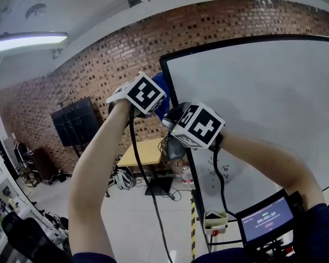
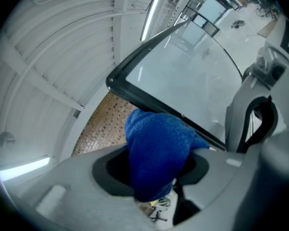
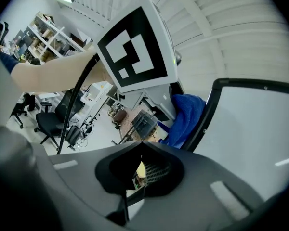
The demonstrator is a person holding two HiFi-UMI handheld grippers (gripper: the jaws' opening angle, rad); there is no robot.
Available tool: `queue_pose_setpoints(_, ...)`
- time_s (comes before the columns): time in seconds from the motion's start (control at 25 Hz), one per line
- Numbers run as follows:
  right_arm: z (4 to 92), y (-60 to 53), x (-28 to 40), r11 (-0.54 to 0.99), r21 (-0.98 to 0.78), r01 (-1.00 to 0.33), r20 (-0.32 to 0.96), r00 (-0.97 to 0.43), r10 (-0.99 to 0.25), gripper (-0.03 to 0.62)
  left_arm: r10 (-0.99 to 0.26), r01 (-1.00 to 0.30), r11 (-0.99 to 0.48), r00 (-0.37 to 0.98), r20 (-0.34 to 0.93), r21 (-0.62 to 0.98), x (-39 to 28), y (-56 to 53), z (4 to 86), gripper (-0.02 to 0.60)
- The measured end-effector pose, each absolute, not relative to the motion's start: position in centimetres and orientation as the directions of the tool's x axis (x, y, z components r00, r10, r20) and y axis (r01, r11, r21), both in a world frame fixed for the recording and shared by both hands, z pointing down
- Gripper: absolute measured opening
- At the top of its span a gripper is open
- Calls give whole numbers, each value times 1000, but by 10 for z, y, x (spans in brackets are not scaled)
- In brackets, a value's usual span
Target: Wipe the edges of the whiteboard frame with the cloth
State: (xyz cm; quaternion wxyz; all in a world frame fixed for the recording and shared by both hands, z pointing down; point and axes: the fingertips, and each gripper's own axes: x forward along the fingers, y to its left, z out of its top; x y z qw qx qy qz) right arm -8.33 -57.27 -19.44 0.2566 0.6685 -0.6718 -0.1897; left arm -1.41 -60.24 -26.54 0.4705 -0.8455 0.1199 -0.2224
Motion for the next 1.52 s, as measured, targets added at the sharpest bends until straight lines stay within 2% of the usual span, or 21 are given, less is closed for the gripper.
queue_pose_setpoints(0.52, -248, -554, -83, -42, 618, -785, -22, 36, -999, 11, -461, -97, -432, 878, 127, -897, -21, -605, -319, 204)
queue_pose_setpoints(0.72, -249, -550, -86, -41, 618, -785, -44, 17, -999, 9, -410, -89, -511, 899, 152, -855, -24, -599, -317, 207)
queue_pose_setpoints(0.88, -255, -548, -86, -55, 620, -783, -60, 23, -998, 10, -437, -214, -407, 900, -16, -888, -33, -595, -363, 205)
queue_pose_setpoints(0.96, -257, -547, -87, -57, 621, -782, -64, 23, -998, 9, -436, -246, -397, 898, -53, -884, -37, -594, -376, 204)
queue_pose_setpoints(1.12, -259, -542, -86, -64, 617, -784, -70, 26, -997, 10, -354, -178, -511, 935, 17, -841, -33, -583, -371, 201)
queue_pose_setpoints(1.52, -262, -528, -86, -88, 613, -786, -95, 37, -995, 9, -335, -189, -442, 942, -34, -877, -27, -571, -406, 201)
